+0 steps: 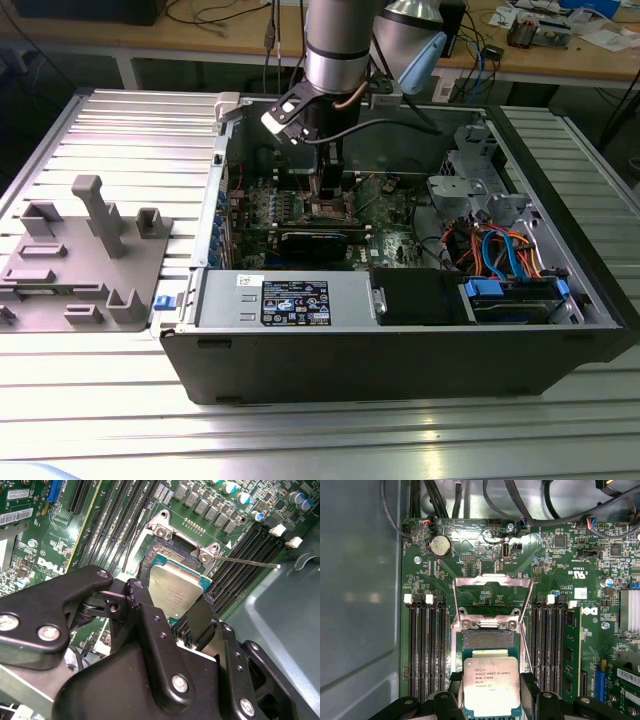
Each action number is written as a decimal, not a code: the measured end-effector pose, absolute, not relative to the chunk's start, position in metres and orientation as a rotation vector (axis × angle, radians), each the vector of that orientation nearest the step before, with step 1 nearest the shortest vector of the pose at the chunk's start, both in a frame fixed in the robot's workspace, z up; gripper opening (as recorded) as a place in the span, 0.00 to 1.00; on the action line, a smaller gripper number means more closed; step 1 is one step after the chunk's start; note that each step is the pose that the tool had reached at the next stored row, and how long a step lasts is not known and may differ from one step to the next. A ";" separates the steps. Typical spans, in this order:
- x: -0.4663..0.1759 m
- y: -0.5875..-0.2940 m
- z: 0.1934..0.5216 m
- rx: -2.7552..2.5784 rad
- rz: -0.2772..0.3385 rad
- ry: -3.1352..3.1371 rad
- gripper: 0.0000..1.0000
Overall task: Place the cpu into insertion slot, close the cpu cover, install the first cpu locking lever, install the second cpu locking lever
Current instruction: 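Place the cpu into insertion slot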
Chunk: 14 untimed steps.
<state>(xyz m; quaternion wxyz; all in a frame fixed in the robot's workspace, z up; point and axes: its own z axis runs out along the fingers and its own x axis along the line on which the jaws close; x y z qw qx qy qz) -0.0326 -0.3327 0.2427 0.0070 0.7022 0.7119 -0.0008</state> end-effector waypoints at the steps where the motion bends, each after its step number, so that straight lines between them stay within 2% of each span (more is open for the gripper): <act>1: -0.033 -0.333 0.243 2.196 -0.003 2.227 0.54; 14: -0.033 -0.333 0.240 2.196 -0.003 2.226 0.54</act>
